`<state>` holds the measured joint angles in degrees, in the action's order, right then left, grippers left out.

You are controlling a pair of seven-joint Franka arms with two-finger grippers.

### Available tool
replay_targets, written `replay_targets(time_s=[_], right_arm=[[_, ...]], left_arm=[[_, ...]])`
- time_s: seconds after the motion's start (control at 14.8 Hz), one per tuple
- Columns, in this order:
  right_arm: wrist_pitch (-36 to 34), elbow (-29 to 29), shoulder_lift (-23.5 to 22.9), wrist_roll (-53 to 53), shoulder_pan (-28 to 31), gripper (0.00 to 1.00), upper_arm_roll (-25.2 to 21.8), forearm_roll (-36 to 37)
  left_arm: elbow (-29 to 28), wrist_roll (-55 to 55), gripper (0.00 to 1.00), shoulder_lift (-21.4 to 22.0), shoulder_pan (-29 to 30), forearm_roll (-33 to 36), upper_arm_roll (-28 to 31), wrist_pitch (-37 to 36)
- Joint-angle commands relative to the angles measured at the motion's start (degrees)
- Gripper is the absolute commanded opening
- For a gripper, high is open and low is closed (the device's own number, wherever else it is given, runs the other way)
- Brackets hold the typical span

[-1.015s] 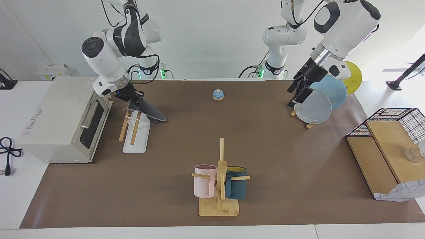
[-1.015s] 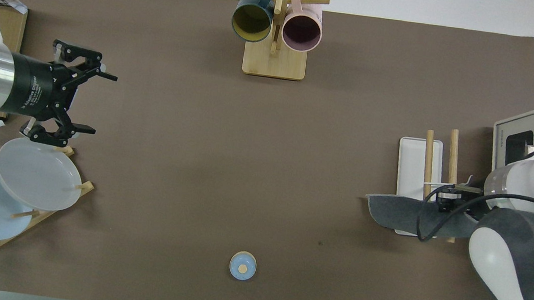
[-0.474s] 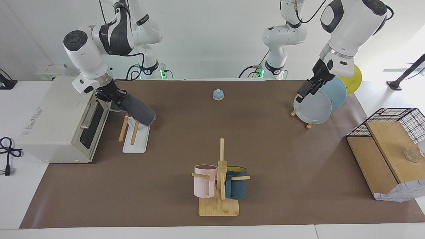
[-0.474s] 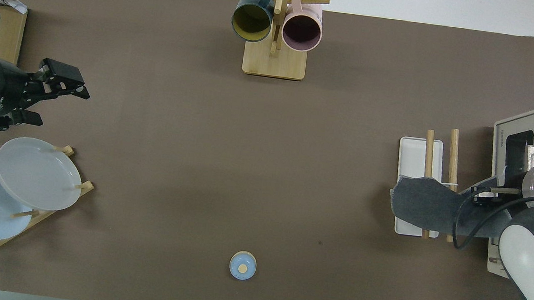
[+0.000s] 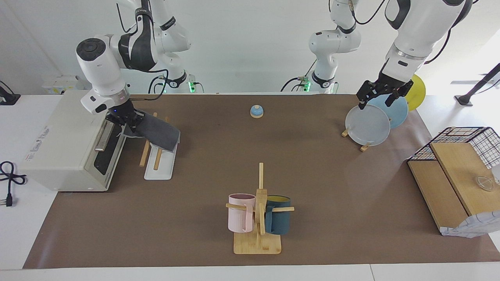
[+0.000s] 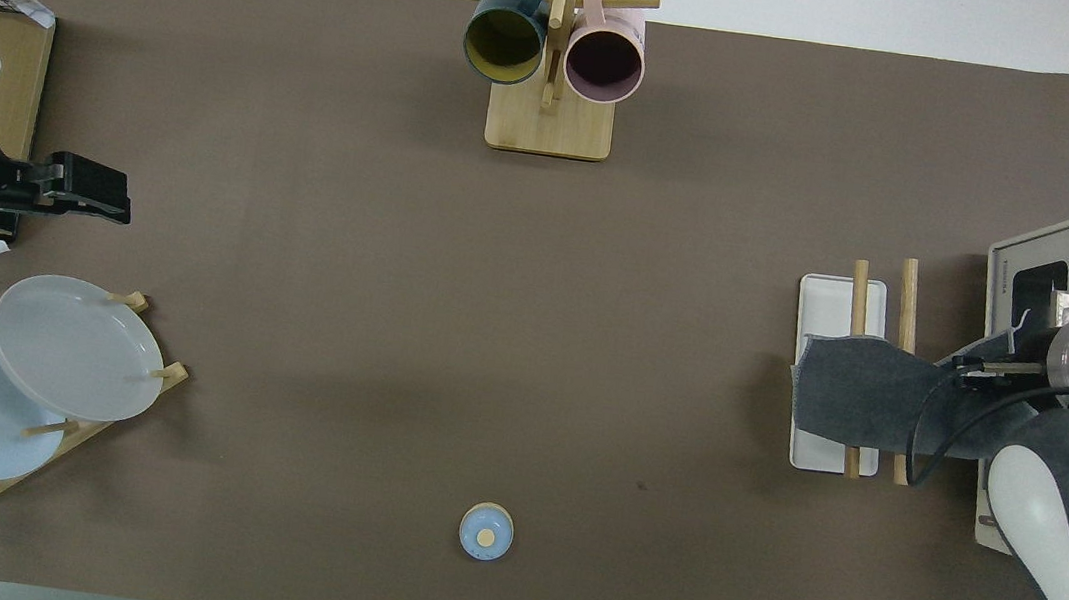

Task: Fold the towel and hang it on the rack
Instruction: 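Drape the towel over the dowel rack and open the right gripper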

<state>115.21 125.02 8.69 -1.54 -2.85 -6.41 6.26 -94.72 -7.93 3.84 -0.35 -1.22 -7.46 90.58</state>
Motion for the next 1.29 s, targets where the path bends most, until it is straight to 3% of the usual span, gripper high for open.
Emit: replay_targets(time_s=[0.0,0.14,0.2,0.27,0.41,0.88,1.22], right_arm=[[1.2,0.4,-0.1,-1.7,1.3,0.0,0.3,1.0],[1.8,0.6,-0.2,-1.6,1.3,0.0,0.3,1.0],[1.7,0.6,-0.3,-1.5,1.3,0.18,0.3,1.0],[1.7,0.5,-0.3,-1.5,1.3,0.43,0.3,1.0],[1.4,0.4,-0.3,-1.7,1.4,1.0,0.3,1.0],[-0.9,-2.1,-0.4,-4.3,1.6,1.0,0.2,0.3],[-19.2,-16.0,-0.9,-2.2,0.6,1.0,0.6,-2.7]], left_arm=[[7.4,3.5,1.0,-4.2,-4.5,1.5,2.6,-6.1],[8.1,3.6,1.0,-4.5,-6.1,1.5,4.0,-6.4],[7.7,3.6,1.0,-4.0,-6.8,1.4,4.3,-5.7],[7.0,3.6,1.0,-3.7,-6.8,1.4,4.3,-5.0],[6.4,3.6,1.0,-3.5,-6.2,1.3,4.3,-4.1],[6.2,6.8,1.0,-3.5,-5.0,1.3,4.2,-4.0],[6.1,6.3,1.0,-3.5,-5.0,1.3,4.3,-4.0]])
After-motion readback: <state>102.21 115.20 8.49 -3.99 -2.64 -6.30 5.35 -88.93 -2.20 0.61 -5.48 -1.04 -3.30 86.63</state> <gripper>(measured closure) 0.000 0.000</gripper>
